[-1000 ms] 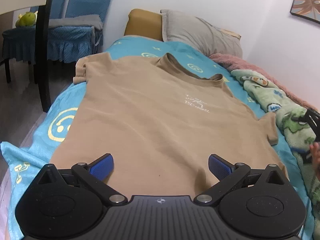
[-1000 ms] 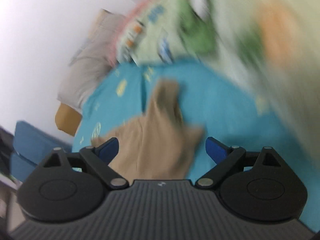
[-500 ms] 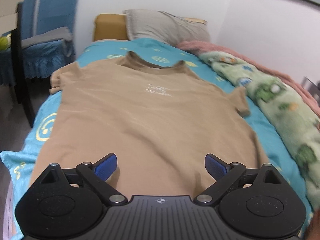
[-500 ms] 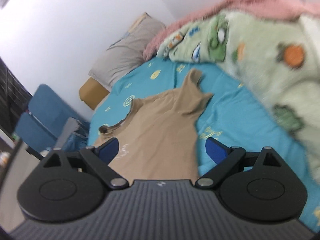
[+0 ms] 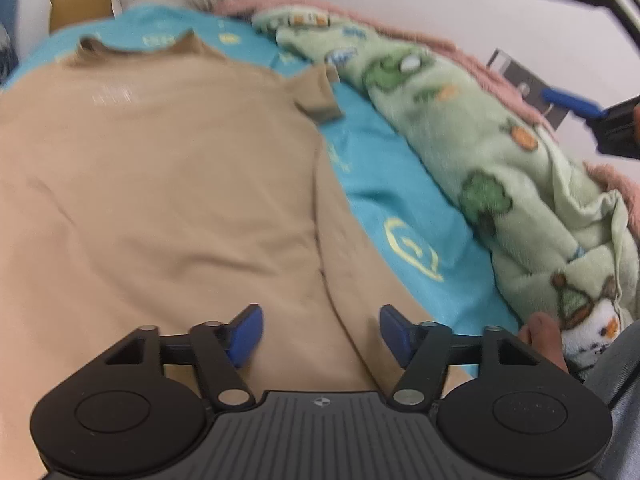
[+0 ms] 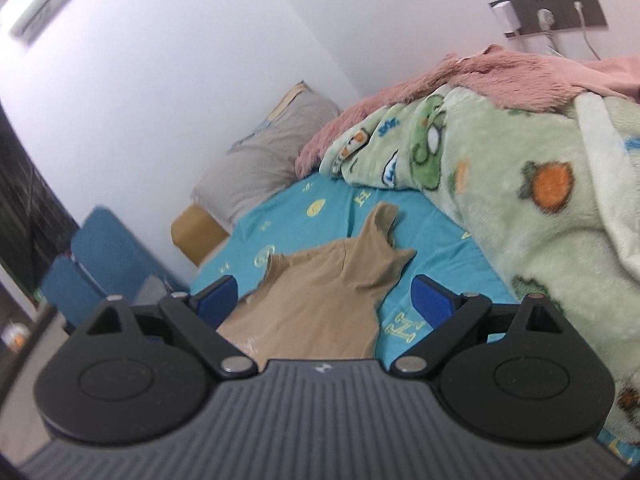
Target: Fold clothes
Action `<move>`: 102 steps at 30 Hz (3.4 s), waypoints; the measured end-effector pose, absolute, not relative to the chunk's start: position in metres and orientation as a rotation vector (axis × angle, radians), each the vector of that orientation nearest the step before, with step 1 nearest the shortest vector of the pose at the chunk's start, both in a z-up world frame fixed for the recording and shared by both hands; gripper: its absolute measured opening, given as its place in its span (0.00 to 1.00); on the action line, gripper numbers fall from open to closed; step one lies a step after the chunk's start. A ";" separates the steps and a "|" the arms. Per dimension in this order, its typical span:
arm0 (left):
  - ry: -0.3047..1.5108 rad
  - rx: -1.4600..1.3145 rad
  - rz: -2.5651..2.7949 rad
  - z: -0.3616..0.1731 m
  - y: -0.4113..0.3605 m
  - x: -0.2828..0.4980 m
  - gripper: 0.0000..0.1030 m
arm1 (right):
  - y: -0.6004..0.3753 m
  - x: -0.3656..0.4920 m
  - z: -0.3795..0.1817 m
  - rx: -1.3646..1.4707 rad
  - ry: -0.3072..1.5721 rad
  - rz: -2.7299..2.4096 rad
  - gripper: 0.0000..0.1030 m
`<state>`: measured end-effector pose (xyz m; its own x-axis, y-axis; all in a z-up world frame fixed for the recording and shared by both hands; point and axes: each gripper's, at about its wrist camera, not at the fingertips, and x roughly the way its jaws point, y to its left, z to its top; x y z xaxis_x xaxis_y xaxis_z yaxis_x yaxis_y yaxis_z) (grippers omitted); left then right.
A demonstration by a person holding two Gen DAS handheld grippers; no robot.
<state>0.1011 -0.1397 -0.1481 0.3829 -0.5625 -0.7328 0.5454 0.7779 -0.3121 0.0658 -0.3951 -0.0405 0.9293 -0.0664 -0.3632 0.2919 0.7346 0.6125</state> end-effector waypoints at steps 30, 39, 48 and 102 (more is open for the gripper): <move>1.033 -0.092 -0.880 -0.170 -0.214 0.108 0.26 | -0.401 0.084 -0.057 0.709 0.440 -0.186 0.92; 0.891 0.021 -0.717 -0.124 -0.177 0.117 0.83 | -0.394 0.086 -0.052 0.690 0.404 -0.139 0.92; 0.759 -0.072 -0.519 -0.084 -0.098 0.131 0.94 | -0.383 0.092 -0.054 0.734 0.374 -0.071 0.92; 0.742 -0.341 -0.158 -0.118 0.048 0.229 0.99 | -0.268 0.374 -0.070 0.152 0.400 -0.108 0.07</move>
<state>0.2286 0.0480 -0.1180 0.7285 -0.2596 -0.6339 0.0205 0.9333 -0.3586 0.3742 -0.2678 -0.0705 0.9155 -0.0744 -0.3955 0.1341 0.9830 0.1255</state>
